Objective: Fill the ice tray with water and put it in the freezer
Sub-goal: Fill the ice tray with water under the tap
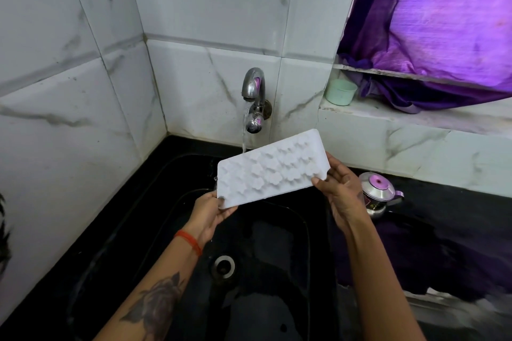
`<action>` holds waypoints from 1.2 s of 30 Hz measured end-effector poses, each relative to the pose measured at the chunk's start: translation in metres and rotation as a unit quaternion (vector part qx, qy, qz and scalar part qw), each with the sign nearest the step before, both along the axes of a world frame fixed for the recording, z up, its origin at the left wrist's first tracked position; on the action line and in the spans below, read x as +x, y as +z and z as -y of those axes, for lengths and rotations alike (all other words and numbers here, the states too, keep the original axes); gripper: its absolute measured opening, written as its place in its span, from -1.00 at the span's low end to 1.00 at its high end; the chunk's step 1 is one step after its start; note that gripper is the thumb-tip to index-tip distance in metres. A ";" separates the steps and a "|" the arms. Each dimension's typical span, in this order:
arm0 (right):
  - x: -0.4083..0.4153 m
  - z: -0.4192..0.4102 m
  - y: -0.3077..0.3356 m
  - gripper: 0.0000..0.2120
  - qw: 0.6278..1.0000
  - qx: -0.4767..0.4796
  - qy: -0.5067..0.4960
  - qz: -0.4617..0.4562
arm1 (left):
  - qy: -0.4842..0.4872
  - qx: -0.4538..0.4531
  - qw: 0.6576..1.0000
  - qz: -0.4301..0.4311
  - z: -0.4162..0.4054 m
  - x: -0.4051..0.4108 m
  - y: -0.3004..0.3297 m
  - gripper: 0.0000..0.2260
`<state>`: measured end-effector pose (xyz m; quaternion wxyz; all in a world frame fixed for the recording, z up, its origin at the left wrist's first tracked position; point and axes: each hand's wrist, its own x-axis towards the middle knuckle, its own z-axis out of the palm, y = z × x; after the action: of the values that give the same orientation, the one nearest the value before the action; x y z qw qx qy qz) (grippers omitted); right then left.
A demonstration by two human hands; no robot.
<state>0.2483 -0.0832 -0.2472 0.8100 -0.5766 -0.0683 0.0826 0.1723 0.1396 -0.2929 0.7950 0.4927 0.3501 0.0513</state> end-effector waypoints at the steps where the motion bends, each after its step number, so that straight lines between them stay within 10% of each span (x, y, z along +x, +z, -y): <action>1: 0.001 0.001 -0.004 -0.45 1.000 -0.001 -0.007 -0.010 | 0.005 0.001 1.000 0.006 -0.001 -0.001 0.002 -0.76; 21: -0.012 -0.039 -0.064 -0.29 0.963 -0.135 0.067 -0.222 | 0.073 0.176 0.974 0.125 -0.016 -0.026 0.044 -0.78; 36: -0.008 -0.098 -0.034 -0.27 0.972 -0.180 0.112 -0.102 | 0.165 0.170 0.962 0.136 -0.066 -0.054 0.041 -0.73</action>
<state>0.2402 0.0153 -0.2817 0.6813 -0.6901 -0.0330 0.2419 0.1184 0.2060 -0.2517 0.7203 0.5440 0.3013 0.3074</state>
